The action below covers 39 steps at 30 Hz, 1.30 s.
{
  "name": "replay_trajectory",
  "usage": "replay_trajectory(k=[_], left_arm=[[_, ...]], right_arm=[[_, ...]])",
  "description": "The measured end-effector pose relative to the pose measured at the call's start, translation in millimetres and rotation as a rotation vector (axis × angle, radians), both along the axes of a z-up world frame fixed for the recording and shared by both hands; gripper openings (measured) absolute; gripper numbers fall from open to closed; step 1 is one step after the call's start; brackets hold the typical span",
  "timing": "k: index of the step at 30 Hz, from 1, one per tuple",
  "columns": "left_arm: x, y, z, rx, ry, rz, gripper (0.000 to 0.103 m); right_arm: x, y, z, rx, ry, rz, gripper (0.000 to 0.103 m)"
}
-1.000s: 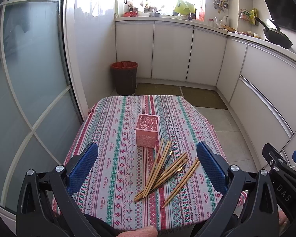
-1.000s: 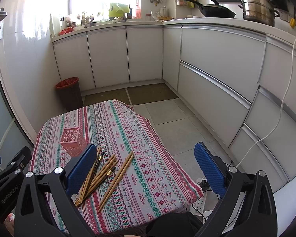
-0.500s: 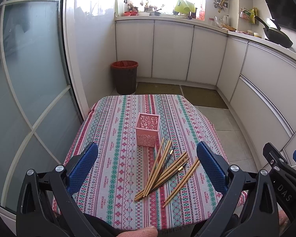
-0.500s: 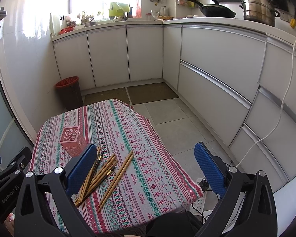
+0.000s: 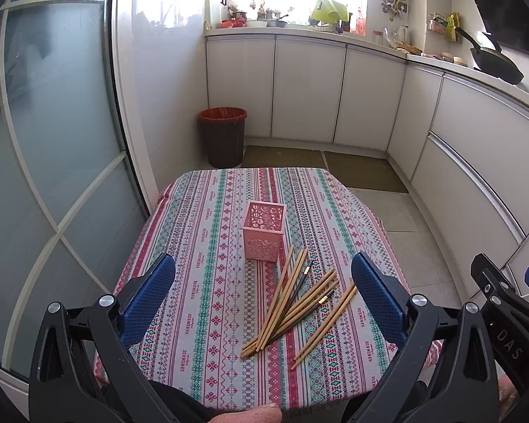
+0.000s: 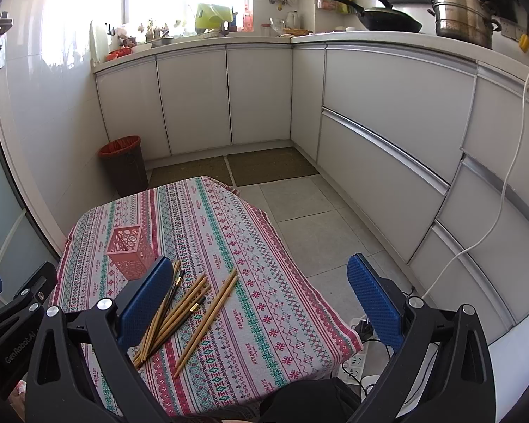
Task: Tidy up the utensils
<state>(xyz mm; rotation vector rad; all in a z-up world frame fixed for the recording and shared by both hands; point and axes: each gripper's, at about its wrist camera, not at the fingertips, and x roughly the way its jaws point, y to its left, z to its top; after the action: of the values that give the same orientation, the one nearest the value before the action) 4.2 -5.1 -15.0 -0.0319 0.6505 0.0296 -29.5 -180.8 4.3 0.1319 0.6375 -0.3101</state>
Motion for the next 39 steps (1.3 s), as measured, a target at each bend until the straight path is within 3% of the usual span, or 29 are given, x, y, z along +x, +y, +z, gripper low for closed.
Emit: replay_trajectory(k=[19,21,24,28,31,34,39], left_arm=[[14.8,-3.6,-10.7,0.012,0.061,0.001,0.096],[25.6,-6.7,-18.5,0.017,0.094,-0.011,0.096],[50.8,-23.1,-39.3,0.046,0.164,-0.098,0.096],[92.5,-67.4,-94.3,0.059,0.409,-0.369,0.096],[114.7,-100.0,-130.7,0.104,0.511,-0.445,0.096],[142.7,-129.4,-157.8,0.098,0.599,-0.487,0.096],[196.6,-166.2,-180.3,0.102,0.670,-0.483,0.094]], right_arm=[[8.3,-6.5,-7.3,0.024,0.027,-0.001,0.096],[9.9,-19.9,-13.7,0.112,0.029,-0.007,0.096],[18.3,-58.0,-39.1,0.357,0.069,-0.036,0.096],[28.4,-109.7,-94.7,0.613,0.182,-0.126,0.096],[28.3,-131.9,-129.3,0.666,0.268,-0.170,0.096],[28.0,-151.1,-153.6,0.696,0.323,-0.213,0.096],[24.6,-181.8,-187.2,0.788,0.359,-0.283,0.096]])
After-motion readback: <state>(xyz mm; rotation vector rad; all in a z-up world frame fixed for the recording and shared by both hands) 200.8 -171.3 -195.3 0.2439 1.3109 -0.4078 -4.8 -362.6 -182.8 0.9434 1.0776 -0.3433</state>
